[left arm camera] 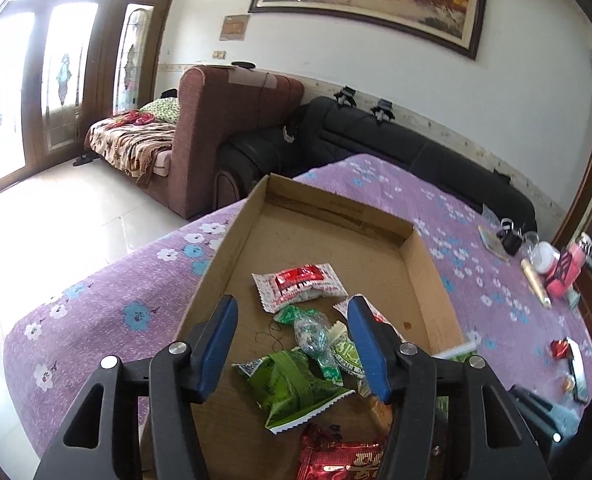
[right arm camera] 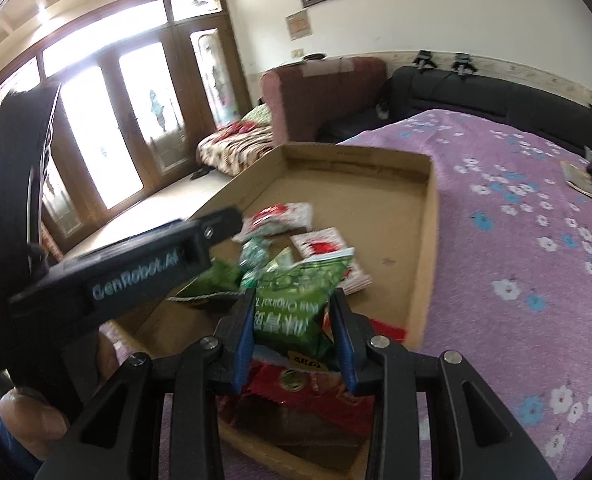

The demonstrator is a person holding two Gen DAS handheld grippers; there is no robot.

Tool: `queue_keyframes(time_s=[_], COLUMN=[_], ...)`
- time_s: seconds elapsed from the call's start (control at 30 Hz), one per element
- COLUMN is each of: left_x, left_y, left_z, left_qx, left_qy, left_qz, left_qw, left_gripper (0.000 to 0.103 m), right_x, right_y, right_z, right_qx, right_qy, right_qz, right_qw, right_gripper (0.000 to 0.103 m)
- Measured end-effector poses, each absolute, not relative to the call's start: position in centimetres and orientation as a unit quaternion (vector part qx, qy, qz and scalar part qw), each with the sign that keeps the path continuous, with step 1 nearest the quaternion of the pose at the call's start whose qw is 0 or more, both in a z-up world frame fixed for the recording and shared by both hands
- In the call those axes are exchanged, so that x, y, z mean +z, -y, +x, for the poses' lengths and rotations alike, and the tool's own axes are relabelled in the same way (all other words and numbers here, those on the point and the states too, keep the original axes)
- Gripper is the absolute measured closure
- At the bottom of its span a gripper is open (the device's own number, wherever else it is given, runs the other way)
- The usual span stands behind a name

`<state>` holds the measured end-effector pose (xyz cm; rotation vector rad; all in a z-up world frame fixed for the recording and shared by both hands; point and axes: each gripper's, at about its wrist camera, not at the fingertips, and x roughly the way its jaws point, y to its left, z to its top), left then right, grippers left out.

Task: Organize snacks
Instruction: 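Open the left gripper dropping the green candy while the right releases the pea bag, then move both grippers back to the snack pile on the bed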

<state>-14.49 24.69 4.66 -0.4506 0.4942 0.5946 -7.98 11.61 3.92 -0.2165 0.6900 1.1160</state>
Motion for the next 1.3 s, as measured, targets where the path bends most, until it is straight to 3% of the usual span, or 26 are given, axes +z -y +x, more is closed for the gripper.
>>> queue_keyframes(time_s=[0.37,0.73,1.3], left_x=[4.6,4.6,7.2], left_y=[-24.6,-24.5,-19.5], left_z=[-14.5,-14.0,-12.4], left_qx=[0.288,0.285,0.228], left_qy=[-0.236,-0.243,-0.256], left_qz=[-0.225,-0.221,-0.177], left_qw=[0.901,0.9,0.923], left_gripper=[0.042,0.042,0.042], right_x=[4.7,7.6,8.5], right_y=[-10.8,-6.0,10.1], right_z=[-7.6,-4.0,4.7], right_qx=[0.513,0.467,0.318], right_qy=[-0.307,-0.348,-0.359], right_qz=[-0.076,0.022,0.055], right_qw=[0.798,0.812,0.875], right_gripper=[0.056,0.056,0.057])
